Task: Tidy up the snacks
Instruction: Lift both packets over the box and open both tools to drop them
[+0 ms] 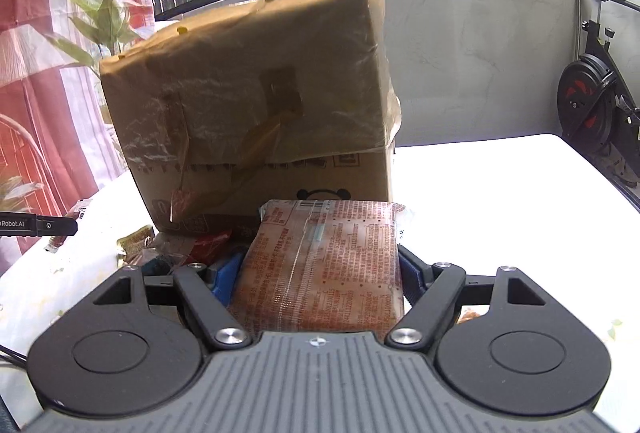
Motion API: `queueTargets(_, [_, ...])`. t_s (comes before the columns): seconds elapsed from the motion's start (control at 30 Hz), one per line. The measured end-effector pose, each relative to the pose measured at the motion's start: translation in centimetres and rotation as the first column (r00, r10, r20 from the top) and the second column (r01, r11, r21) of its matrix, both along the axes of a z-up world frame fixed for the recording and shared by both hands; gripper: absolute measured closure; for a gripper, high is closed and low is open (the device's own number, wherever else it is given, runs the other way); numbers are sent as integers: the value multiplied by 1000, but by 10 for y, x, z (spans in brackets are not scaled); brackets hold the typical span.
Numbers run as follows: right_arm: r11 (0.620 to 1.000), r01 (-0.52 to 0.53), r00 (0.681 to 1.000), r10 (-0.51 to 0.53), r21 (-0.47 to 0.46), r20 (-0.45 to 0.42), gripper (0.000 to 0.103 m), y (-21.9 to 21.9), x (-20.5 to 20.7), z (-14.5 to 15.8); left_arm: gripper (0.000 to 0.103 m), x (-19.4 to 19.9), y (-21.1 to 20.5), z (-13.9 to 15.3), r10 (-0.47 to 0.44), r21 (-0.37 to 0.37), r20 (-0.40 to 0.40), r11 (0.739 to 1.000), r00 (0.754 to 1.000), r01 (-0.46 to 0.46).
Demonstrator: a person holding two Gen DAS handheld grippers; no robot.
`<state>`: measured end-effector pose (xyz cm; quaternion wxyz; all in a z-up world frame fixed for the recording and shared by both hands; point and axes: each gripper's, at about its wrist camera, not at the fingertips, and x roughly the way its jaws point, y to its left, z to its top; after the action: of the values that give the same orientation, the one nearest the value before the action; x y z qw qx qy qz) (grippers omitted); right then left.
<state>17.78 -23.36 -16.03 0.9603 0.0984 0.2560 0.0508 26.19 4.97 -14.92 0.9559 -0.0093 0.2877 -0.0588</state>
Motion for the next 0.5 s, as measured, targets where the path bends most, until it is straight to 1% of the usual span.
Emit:
queueTargets(0.07, [1000, 0, 999, -1, 6, 37, 25, -3, -5, 14, 63, 0, -4, 17, -22, 6, 53, 1000, 998, 22])
queueTargets(0.17, [1000, -6, 993, 3, 20, 115, 25, -8, -9, 44, 63, 3, -14, 43, -61, 55, 144, 997, 988, 53])
queueTargets(0.33, [998, -56, 964, 57, -11, 258, 25, -9, 2, 102, 63, 22, -32, 90, -137, 47, 260, 991, 956, 129])
queueTargets(0.4, [996, -84, 954, 85, -17, 287, 25, -10, 13, 119, 63, 34, -38, 104, -156, 29, 282, 988, 947, 154])
queueTargets(0.5, [994, -108, 943, 114, -34, 312, 25, -10, 43, 142, 63, 64, -50, 121, -178, -30, 272, 981, 946, 193])
